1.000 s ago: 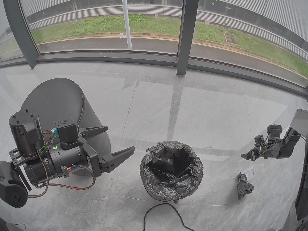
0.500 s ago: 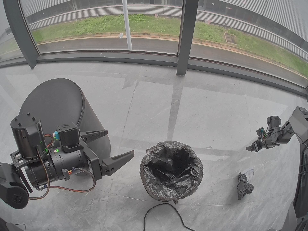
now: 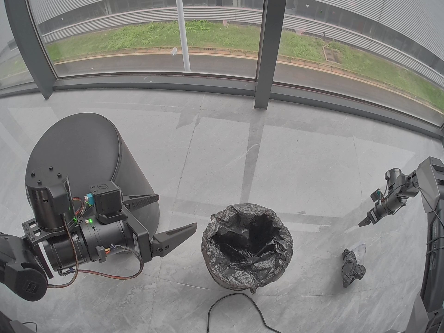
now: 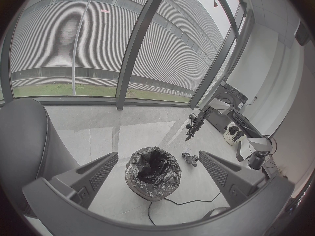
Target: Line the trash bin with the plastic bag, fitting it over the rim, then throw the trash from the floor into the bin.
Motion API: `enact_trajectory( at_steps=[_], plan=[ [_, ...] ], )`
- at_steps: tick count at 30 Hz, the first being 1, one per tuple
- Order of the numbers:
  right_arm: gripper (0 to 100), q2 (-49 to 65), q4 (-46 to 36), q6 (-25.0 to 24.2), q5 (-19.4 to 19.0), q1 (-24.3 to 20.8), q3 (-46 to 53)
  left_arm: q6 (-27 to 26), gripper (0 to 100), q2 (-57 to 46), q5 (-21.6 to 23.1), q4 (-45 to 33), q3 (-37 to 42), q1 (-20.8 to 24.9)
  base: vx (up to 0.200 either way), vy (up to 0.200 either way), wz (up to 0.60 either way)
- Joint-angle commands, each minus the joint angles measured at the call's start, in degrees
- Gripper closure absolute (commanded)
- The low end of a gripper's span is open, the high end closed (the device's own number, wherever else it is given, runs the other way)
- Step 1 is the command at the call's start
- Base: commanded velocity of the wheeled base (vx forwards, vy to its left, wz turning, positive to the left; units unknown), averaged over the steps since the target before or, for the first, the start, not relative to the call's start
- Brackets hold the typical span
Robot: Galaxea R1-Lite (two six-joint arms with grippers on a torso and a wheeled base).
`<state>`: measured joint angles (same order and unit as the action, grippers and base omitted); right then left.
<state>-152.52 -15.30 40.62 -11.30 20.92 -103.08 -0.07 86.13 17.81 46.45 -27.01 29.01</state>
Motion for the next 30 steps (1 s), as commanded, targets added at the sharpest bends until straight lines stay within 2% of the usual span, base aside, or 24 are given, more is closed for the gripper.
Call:
enact_trajectory(
  at_steps=[1,4,6,7,14,24,30],
  plan=[
    [0,-5.77,-6.32,1.74,-0.39,0.7,-11.51,0.07,0,1.32,0.03,0.05,0.47,0.08,0.0,0.0,0.0],
    [0,-8.67,-7.03,3.68,-1.18,1.58,-11.51,0.07,0,1.32,0.03,0.05,1.17,0.08,0.0,0.0,0.0],
    [0,-9.03,-9.05,6.93,-4.61,1.41,-11.51,0.07,0,1.32,0.03,0.05,1.79,0.08,0.0,0.0,0.0],
    [0,-9.29,-10.63,7.72,-5.05,1.23,-11.51,0.16,0,1.32,0.03,0.05,1.88,0.08,0.0,0.0,0.0],
    [0,-14.39,-15.46,11.76,-5.4,0.17,-11.51,0.25,0,1.32,0.03,0.05,2.4,-0.01,0.0,0.0,0.0],
    [0,-18.08,-17.13,11.32,-5.31,-0.09,-11.51,0.34,0,1.85,0.03,0.05,2.84,-0.1,0.0,0.0,0.0],
    [0,-24.93,-15.29,10.36,-5.31,-0.09,-11.51,0.34,0,1.94,0.03,0.05,2.84,-0.1,0.0,0.0,0.0]
  ],
)
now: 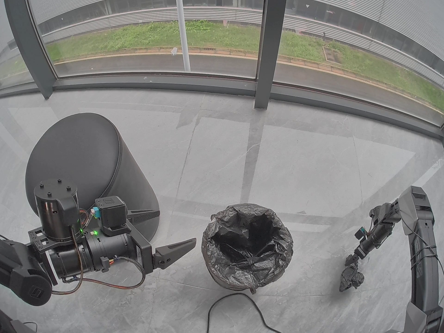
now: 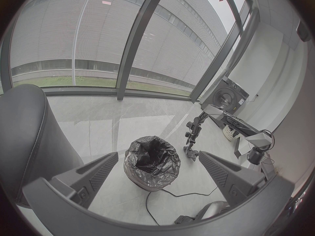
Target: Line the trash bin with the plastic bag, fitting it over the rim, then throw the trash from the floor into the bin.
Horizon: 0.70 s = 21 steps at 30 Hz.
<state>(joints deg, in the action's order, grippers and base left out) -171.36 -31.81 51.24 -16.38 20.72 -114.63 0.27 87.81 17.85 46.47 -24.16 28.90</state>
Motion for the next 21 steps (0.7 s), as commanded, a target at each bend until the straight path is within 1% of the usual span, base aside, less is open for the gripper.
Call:
enact_trajectory(
  at_steps=[1,2,13,17,21],
  plan=[
    [0,-6.25,2.8,-0.17,-0.58,0.19,0.04,0.0,0,0.35,-0.01,0.02,-0.1,0.01,0.0,0.0,0.0],
    [0,-6.25,4.21,0.27,-0.84,0.37,0.04,0.0,0,0.35,-0.01,0.02,-0.18,0.01,0.0,0.0,0.0],
    [0,-6.25,7.02,0.71,-0.14,0.63,0.04,0.0,0,0.43,-0.01,0.11,-0.18,0.01,0.0,0.0,0.0],
    [0,-6.25,7.2,3.87,-0.58,1.51,0.04,0.0,0,0.35,-0.01,0.11,-0.01,-0.08,0.0,0.0,0.0],
    [0,-6.25,7.2,5.98,-1.11,2.48,0.04,0.0,0,0.35,-0.01,0.11,-0.1,-0.08,0.0,0.0,0.0]
  ],
)
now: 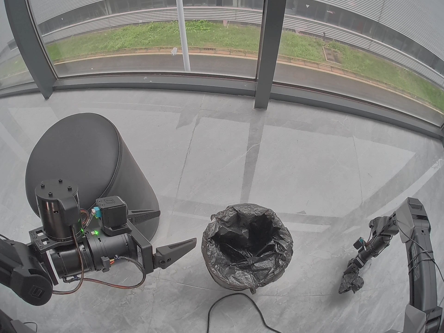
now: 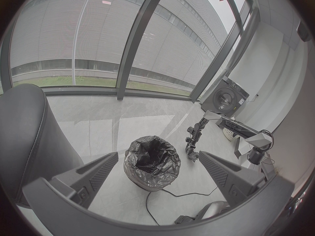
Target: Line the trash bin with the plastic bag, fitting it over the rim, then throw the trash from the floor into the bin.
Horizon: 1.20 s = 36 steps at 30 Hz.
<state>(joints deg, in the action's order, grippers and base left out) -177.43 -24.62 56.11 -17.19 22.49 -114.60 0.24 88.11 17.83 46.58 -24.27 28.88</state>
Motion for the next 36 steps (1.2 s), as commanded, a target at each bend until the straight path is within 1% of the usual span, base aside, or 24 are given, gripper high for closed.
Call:
enact_trajectory(
  at_steps=[1,2,3,6,9,13,15,19,20,21,23,31,36],
  plan=[
    [0,-0.18,0.02,1.72,-0.48,0.89,0.01,0.02,0,0.04,0.01,0.0,0.1,-0.05,0.0,0.0,0.0],
    [0,-0.18,0.02,1.81,-0.57,0.89,0.01,0.02,0,0.04,0.01,0.0,0.1,-0.05,0.0,0.0,0.0],
    [100,-0.18,-0.07,3.3,-1.27,1.24,0.01,0.02,0,0.04,-0.08,0.0,0.1,-0.05,0.0,0.0,0.0],
    [100,-0.18,0.02,4.0,-2.76,1.24,0.01,0.02,0,-0.05,-0.08,0.0,0.1,-0.05,0.0,0.0,0.0],
    [100,-0.18,0.19,3.92,-2.85,1.24,0.01,0.02,0,-0.05,-0.08,0.0,0.1,-0.14,0.0,0.0,0.0],
    [100,-0.18,2.92,3.3,-3.11,1.68,0.01,0.02,0,0.04,-0.08,0.0,-0.07,-0.05,0.0,0.0,0.0],
    [100,-0.18,2.65,2.86,-3.2,1.77,0.01,0.02,0,0.04,-0.08,0.09,-0.16,-0.14,0.0,0.0,0.0],
    [100,-0.18,2.48,-1.01,-3.29,1.59,0.01,-0.16,0,0.04,-0.08,0.09,-0.25,-0.05,0.0,0.0,0.0],
    [100,-0.18,2.48,-1.01,-3.29,1.59,0.01,-0.16,0,0.04,-0.08,0.09,-0.25,-0.05,0.0,0.0,0.0],
    [100,-0.18,1.95,-3.91,-3.29,1.33,0.01,-0.16,0,0.04,-0.08,0.09,-0.34,-0.05,0.0,0.0,0.0],
    [100,-0.18,-0.07,-5.84,-3.29,1.24,0.01,-0.24,0,0.04,-0.08,0.09,-0.43,-0.05,0.0,0.0,0.0],
    [100,-0.11,-1.04,-6.1,-3.29,1.68,0.01,-0.42,0,-0.49,0.01,0.18,-0.51,0.21,0.0,0.0,0.0],
    [100,2.8,-0.51,-6.46,-3.29,1.68,0.01,-0.42,0,-1.54,-0.08,0.18,-0.07,0.21,0.0,0.0,0.0]
  ],
)
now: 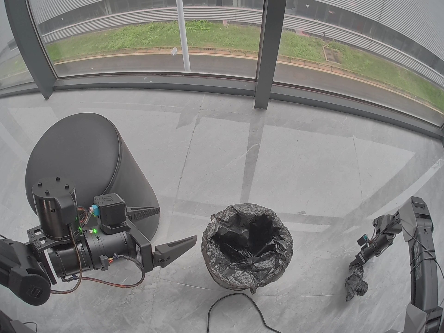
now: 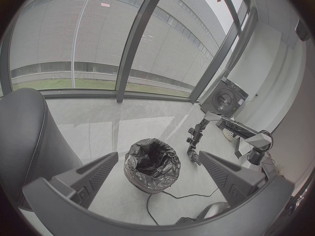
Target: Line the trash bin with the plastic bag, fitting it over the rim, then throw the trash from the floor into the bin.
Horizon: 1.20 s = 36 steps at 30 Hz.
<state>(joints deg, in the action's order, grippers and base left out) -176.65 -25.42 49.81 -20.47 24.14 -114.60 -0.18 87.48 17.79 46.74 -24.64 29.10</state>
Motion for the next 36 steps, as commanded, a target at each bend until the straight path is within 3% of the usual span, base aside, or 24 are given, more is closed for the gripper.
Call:
enact_trajectory(
  at_steps=[1,8,13,28,36],
  plan=[
    [100,4.04,0.37,-0.15,-0.01,0.03,0.01,0.01,0,-1.26,-0.03,0.02,0.38,-0.1,0.0,0.0,0.0],
    [100,11.6,2.13,-0.94,-4.49,-0.23,0.01,-0.08,0,-1.79,0.06,0.02,0.2,-0.01,0.0,0.0,0.0],
    [100,14.76,2.13,-1.56,-5.64,-0.67,0.01,-0.17,0,-2.05,0.06,0.02,0.29,-0.01,0.0,0.0,0.0],
    [100,27.33,3.09,-8.15,-8.8,-4.1,0.01,-0.34,0,-2.31,0.06,0.02,0.29,-0.01,0.0,0.0,0.0],
    [100,37.96,3.01,-14.04,-10.47,-7.26,0.01,-0.52,0,-2.14,0.06,0.02,0.38,0.08,0.0,0.0,0.0]
  ],
)
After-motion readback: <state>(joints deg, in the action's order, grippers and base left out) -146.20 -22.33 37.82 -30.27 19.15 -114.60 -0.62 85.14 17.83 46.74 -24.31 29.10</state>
